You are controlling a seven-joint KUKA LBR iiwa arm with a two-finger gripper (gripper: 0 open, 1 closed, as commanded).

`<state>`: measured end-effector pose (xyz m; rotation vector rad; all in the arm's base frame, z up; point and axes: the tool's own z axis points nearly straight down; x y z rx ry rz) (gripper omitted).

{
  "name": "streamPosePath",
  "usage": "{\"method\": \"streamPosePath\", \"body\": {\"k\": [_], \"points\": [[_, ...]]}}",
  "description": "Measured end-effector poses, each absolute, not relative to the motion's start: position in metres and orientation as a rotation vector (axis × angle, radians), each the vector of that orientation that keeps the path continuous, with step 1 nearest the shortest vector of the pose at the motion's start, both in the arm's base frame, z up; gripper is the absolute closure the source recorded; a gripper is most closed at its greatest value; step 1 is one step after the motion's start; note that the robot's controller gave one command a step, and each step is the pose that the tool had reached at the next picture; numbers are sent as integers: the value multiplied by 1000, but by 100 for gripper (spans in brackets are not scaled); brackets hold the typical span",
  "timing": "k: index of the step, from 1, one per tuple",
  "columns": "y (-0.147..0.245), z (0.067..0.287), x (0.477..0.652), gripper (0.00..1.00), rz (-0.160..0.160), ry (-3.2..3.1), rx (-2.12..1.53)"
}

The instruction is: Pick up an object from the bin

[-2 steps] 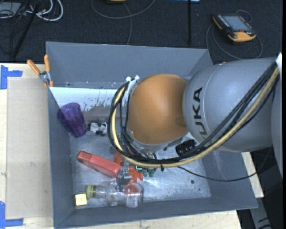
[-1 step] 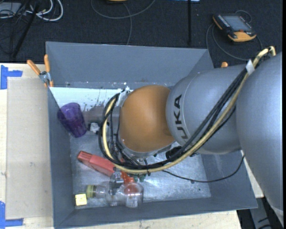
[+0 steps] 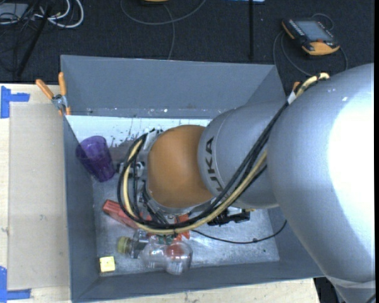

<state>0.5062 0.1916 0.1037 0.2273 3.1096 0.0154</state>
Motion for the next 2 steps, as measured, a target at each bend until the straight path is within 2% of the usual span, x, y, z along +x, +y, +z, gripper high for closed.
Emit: {"method": "streamPosePath", "body": {"k": [1, 2], "points": [[195, 98, 510, 0, 26, 3091, 293], [194, 87, 499, 0, 1, 3127, 287]]}}
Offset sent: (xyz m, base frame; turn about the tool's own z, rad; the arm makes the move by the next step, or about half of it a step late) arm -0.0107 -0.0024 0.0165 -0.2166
